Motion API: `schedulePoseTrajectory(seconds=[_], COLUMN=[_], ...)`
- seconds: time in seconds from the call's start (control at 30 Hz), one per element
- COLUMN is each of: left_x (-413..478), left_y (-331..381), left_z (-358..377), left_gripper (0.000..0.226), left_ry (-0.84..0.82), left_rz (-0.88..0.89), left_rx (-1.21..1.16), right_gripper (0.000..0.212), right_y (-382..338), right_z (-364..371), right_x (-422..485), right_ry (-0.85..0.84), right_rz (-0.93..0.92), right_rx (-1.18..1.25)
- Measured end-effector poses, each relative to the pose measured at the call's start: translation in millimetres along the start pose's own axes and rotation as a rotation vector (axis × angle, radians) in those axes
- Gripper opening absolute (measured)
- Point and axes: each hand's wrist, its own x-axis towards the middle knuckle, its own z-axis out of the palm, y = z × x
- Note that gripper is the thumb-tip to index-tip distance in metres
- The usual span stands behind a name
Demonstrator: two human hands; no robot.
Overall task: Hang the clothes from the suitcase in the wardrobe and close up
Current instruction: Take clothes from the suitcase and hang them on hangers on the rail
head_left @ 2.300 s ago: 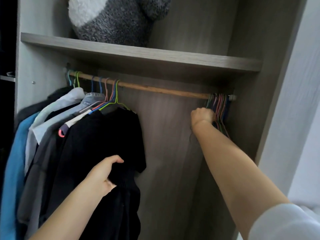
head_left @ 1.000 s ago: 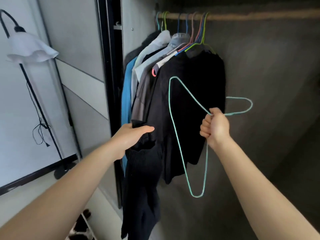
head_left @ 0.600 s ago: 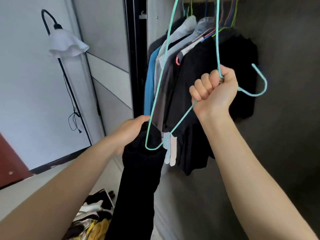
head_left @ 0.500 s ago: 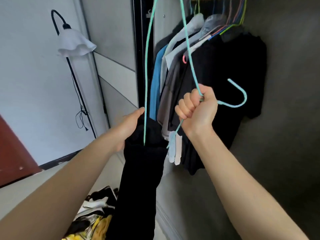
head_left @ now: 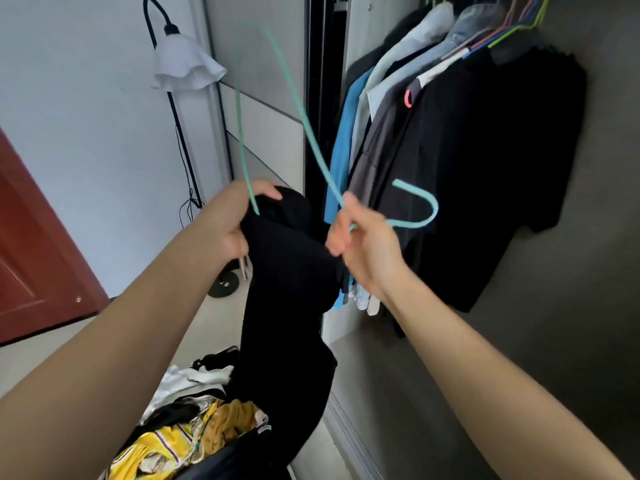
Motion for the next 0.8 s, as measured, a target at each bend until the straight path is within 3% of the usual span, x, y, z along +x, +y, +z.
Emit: schedulePoseTrajectory(seconds=[0.1, 0.2, 0.3, 0.37, 0.47, 0.57, 0.7, 0.8], left_x=[2.7, 7.9, 6.4, 5.5, 5.3, 5.7, 2.9, -1.8], left_y=[8.5, 2.2, -2.1, -0.5, 2.4, -0.8, 10.0, 19.4], left_z=[-18.1, -34.9, -44.0, -45.7, -45.6, -47.2, -50.6, -56.0], left_gripper=[0.009, 0.008, 0.011, 0.018, 0.021, 0.025, 0.061, 0.073], left_ry=[0.051, 0.09, 0.111, 0.115, 0.112, 0.106, 0.06, 0.04], left_rz=[0.033, 0.03, 0.007, 0.006, 0.026, 0.032, 0.027, 0.034], left_rx=[-0.071, 0.02, -0.026, -0.122, -0.224, -0.223, -0.405, -0.41], right_gripper=[0.049, 0.051, 0.051, 0.051, 0.05, 0.05, 0.051, 0.051], right_y=[16.7, -3.6, -27.1, -37.3, -40.9, -41.4, -48.3, -46.2], right_z=[-22.1, -30.3, -35.7, -39.9, -36.5, -26.3, -21.1, -28.1], right_x=[-9.1, -2.5, 9.9, 14.4, 13.6, 12.3, 13.8, 16.5], right_ry=[-0.046, -0.034, 0.016, -0.047, -0.158, -0.169, -0.208, -0.227], right_rz=[0.019, 0.005, 0.047, 0.112, 0.174, 0.121, 0.111, 0.118], right_rx=[-0.331, -0.708, -0.913, -1.025, -1.116, -1.113, -1.093, -1.217])
